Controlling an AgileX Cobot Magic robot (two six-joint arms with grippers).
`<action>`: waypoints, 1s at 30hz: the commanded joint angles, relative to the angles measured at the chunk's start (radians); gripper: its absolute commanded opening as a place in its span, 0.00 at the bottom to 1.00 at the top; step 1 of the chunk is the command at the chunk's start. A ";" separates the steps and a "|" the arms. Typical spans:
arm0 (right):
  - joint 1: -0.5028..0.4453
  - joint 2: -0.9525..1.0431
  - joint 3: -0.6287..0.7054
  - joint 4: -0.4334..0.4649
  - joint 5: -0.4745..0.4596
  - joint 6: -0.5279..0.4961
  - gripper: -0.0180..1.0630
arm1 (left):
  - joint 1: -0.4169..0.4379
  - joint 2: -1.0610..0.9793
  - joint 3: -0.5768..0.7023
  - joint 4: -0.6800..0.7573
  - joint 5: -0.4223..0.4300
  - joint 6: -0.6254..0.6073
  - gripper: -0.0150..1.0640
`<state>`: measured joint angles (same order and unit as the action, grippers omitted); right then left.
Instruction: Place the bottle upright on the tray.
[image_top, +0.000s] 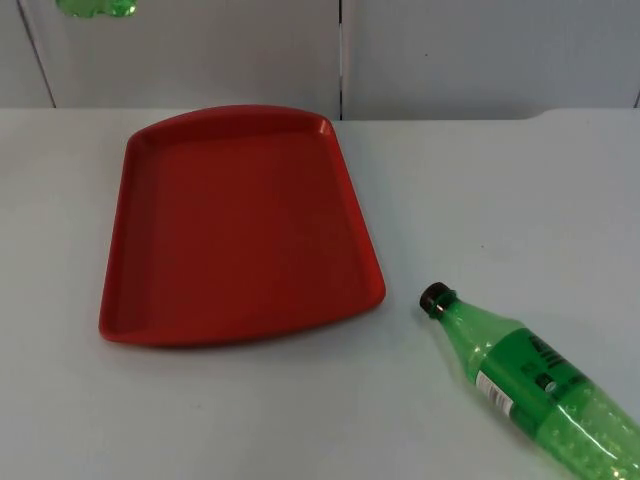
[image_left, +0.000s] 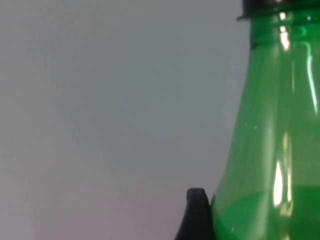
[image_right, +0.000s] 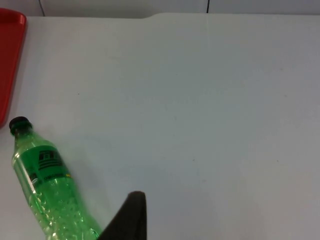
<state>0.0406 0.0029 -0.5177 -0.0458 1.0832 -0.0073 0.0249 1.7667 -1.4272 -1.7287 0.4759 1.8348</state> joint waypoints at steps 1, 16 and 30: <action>0.005 -0.003 0.002 0.004 -0.006 -0.004 0.99 | -0.005 0.031 -0.037 -0.016 -0.061 -0.086 0.01; 0.005 -0.003 0.002 0.004 -0.006 -0.004 0.99 | -0.197 0.018 -0.118 0.262 -0.721 -0.493 0.01; 0.005 -0.003 0.002 0.004 -0.006 -0.004 0.99 | -0.334 0.091 -0.050 1.038 -1.033 -1.237 0.01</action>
<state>0.0406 0.0029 -0.5177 -0.0458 1.0832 -0.0073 -0.3063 1.8450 -1.4897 -0.7632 -0.5587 0.6646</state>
